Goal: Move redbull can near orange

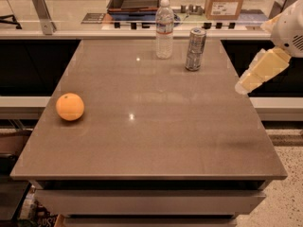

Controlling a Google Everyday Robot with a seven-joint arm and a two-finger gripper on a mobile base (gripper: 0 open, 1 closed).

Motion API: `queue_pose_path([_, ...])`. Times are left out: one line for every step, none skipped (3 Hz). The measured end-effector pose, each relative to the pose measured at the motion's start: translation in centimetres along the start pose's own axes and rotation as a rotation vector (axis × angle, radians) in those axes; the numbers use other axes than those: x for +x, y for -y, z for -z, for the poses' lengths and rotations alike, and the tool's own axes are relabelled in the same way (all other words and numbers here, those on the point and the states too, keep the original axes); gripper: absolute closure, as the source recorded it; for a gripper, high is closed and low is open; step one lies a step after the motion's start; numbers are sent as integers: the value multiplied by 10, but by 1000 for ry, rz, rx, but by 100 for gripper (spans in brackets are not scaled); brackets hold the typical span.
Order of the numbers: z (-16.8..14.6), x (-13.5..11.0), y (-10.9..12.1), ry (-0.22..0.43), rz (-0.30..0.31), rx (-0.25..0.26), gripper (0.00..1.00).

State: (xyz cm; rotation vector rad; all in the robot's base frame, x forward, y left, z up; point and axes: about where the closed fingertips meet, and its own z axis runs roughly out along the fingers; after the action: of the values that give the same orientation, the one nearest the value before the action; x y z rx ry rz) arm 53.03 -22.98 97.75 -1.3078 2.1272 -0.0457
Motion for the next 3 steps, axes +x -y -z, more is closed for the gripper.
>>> queue_pose_path([-31, -7, 10, 103, -66, 7, 0])
queue_pose_path([-58, -17, 20, 225, -123, 35, 0])
queue_pose_path([-77, -26, 35, 341, -173, 80, 0])
